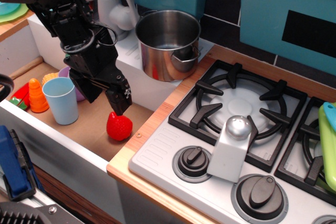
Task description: Put strawberry in pot
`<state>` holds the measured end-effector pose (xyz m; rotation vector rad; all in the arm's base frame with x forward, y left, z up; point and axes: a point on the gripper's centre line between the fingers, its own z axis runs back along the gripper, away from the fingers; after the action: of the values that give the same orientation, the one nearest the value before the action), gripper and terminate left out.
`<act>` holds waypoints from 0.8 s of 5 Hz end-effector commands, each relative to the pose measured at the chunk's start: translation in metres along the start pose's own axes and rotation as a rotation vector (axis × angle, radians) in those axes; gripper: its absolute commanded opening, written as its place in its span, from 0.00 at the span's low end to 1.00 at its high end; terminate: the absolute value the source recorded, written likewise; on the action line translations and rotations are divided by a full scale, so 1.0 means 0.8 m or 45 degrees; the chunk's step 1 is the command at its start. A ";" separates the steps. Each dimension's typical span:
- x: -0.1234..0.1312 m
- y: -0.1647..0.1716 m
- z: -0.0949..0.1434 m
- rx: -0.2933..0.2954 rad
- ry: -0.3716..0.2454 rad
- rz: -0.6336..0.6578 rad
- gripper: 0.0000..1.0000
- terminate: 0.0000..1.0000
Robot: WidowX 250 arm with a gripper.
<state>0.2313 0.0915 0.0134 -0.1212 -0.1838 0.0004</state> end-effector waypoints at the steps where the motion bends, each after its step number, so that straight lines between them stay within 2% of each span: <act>1: 0.000 0.000 0.000 0.000 0.000 0.000 1.00 0.00; 2: 0.006 0.008 -0.009 0.059 -0.009 0.011 1.00 0.00; 4: 0.010 0.014 -0.034 0.068 -0.077 0.023 1.00 0.00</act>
<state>0.2423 0.0957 -0.0254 -0.0974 -0.2291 0.0227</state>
